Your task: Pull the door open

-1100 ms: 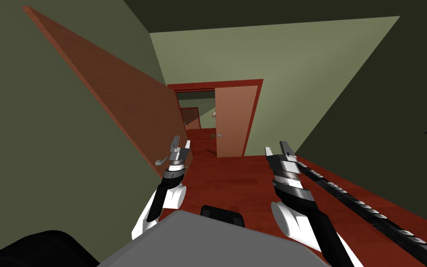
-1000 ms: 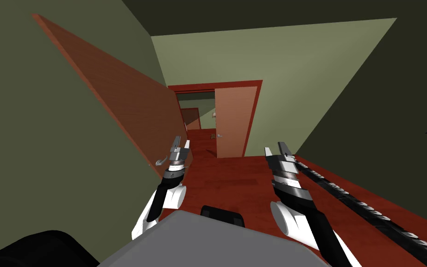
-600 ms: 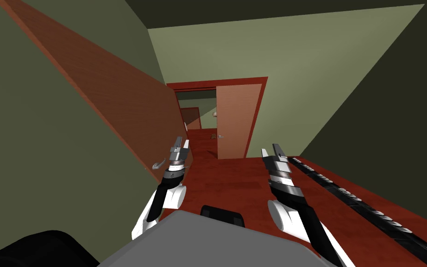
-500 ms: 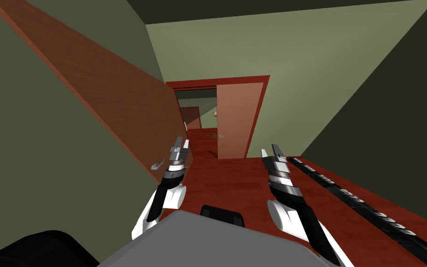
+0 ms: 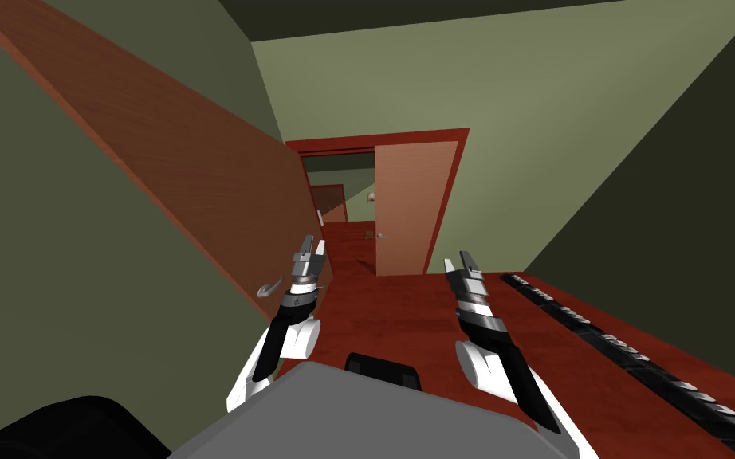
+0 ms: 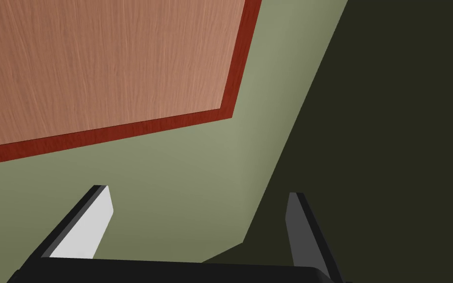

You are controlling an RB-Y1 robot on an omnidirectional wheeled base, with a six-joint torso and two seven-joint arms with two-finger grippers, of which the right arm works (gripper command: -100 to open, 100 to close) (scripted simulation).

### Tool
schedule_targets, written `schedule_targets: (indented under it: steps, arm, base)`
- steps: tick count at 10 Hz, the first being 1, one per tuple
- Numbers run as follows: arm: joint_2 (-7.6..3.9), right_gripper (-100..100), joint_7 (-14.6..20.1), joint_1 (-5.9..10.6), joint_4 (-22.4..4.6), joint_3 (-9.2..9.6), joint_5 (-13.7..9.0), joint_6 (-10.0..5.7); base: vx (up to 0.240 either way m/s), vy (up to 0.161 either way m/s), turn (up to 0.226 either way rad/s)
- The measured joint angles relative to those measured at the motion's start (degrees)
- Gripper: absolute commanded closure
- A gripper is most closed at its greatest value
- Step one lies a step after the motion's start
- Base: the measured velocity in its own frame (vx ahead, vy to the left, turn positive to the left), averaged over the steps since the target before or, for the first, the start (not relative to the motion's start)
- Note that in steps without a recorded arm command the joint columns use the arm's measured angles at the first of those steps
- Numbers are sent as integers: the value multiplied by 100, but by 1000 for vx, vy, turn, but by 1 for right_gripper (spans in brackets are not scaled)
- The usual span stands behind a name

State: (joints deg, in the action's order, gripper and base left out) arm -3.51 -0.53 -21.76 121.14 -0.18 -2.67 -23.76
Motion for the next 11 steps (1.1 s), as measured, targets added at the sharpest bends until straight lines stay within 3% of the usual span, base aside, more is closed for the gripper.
schedule_targets:
  steps: [5,11]
  arm:
    - [-112,-100,97,177,-678,30,-22,-252]
    - [-258,-100,224,526,-1596,44,-57,-499]
  base:
    - [99,34,24]
    - [102,44,27]
